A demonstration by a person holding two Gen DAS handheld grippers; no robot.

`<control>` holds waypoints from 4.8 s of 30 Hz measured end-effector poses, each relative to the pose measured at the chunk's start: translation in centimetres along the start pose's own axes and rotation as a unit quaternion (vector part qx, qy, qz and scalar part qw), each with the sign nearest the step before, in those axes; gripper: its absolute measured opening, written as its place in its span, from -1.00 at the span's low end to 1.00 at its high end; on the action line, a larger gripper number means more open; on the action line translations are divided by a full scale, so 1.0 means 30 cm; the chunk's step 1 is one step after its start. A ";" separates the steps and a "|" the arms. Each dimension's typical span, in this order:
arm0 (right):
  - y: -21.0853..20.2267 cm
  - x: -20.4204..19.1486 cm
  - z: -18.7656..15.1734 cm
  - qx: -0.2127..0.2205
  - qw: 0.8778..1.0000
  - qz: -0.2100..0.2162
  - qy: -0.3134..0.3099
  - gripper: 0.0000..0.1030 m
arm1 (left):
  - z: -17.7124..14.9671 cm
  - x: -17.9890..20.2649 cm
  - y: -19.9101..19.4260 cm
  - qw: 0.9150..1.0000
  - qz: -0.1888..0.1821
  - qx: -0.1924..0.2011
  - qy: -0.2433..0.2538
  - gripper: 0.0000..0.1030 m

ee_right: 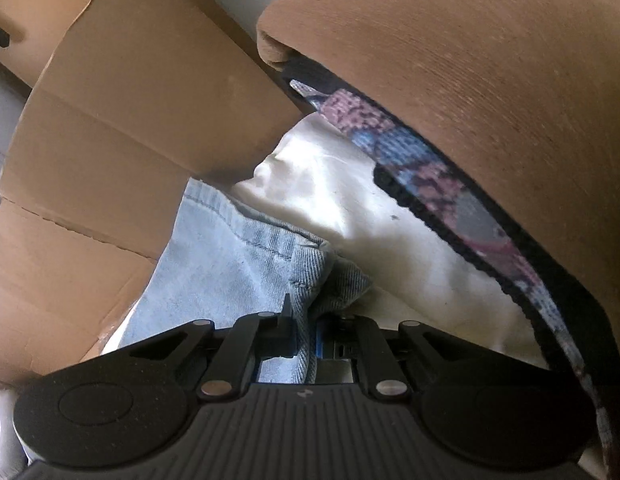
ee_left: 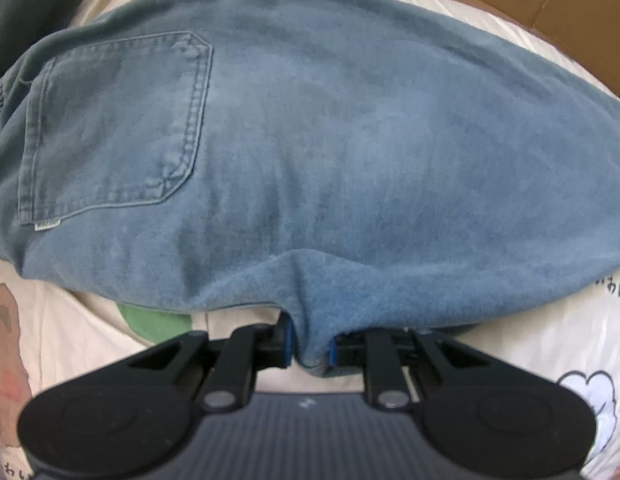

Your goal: Fold clothes

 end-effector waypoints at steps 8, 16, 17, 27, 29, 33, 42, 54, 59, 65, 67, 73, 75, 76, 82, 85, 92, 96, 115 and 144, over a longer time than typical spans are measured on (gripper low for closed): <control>0.006 0.006 0.037 -0.019 1.000 0.015 -0.016 -0.89 | 0.006 -0.019 0.029 0.999 -0.024 -0.019 -0.014 -0.69; 0.032 -0.010 0.063 -0.037 0.997 0.015 -0.059 -0.89 | 0.020 -0.035 -0.017 0.998 -0.050 -0.006 0.034 -0.69; 0.034 -0.015 0.066 -0.037 0.997 0.014 -0.065 -0.89 | 0.019 -0.054 -0.022 0.998 -0.053 -0.004 0.040 -0.69; 0.087 -0.006 0.103 -0.069 0.993 0.027 -0.097 -0.89 | -0.058 0.001 -0.125 0.999 -0.027 0.018 0.042 -0.69; 0.088 0.001 0.115 -0.073 0.994 0.029 -0.080 -0.89 | -0.052 0.018 -0.123 0.999 -0.021 0.020 0.030 -0.69; 0.062 0.000 0.131 -0.075 0.995 0.025 -0.066 -0.90 | -0.058 0.031 -0.143 1.000 0.000 0.011 0.025 -0.69; -0.034 0.038 0.149 -0.086 0.994 0.021 -0.070 -0.90 | -0.090 0.012 -0.205 0.999 0.010 0.000 0.033 -0.70; -0.193 0.053 0.133 -0.083 0.996 0.014 -0.035 -0.90 | -0.113 -0.005 -0.268 0.999 -0.003 -0.014 0.052 -0.70; -0.478 0.094 0.079 -0.082 0.996 0.006 -0.028 -0.90 | -0.141 -0.022 -0.256 0.998 -0.013 -0.019 0.058 -0.70; -0.632 0.185 0.094 -0.083 0.996 0.004 -0.019 -0.90 | -0.161 -0.047 -0.259 0.998 -0.018 -0.026 0.046 -0.71; -0.674 0.221 0.093 -0.083 0.996 0.002 -0.009 -0.91 | -0.176 -0.044 -0.265 0.998 -0.019 -0.029 0.048 -0.71; -0.832 0.363 0.055 -0.080 0.997 -0.013 0.009 -0.91 | -0.171 -0.056 -0.264 0.998 -0.021 -0.038 0.045 -0.71; -0.859 0.395 0.028 -0.083 0.996 -0.023 0.010 -0.91 | -0.165 -0.059 -0.264 0.998 -0.021 -0.037 0.056 -0.72; -0.869 0.411 0.016 -0.084 0.996 -0.028 0.010 -0.91 | -0.161 -0.065 -0.263 0.997 -0.022 -0.036 0.058 -0.72; -0.981 0.536 -0.057 -0.084 0.995 -0.049 0.023 -0.91 | -0.114 -0.092 -0.262 0.997 -0.032 -0.038 0.055 -0.72; -1.014 0.572 -0.083 -0.088 0.994 -0.059 0.021 -0.91 | -0.138 -0.072 -0.255 0.997 -0.029 -0.038 0.055 -0.72; -1.092 0.690 -0.118 -0.107 0.990 -0.086 0.037 -0.91 | -0.121 -0.071 -0.257 0.998 -0.033 -0.029 0.044 -0.72; -1.133 0.728 -0.121 -0.109 0.989 -0.093 0.030 -0.91 | -0.111 -0.064 -0.246 0.998 -0.029 -0.020 0.045 -0.72; -1.227 0.942 -0.184 -0.121 0.985 -0.104 0.067 -0.91 | -0.104 -0.067 -0.299 0.997 0.001 -0.012 0.074 -0.72; -1.308 0.946 -0.150 -0.163 0.980 -0.109 0.020 -0.59 | -0.243 -0.082 -0.363 0.999 0.016 -0.043 0.017 -0.67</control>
Point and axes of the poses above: each gripper's, at about its wrist camera, not at the fingertips, and y roughly the way its jaws point, x to its right, z to its top, the point moved 1 cm from there along y, roughly the way its jaws point, and after that the axes turned 7 degrees about x, right-handed, at the moved point
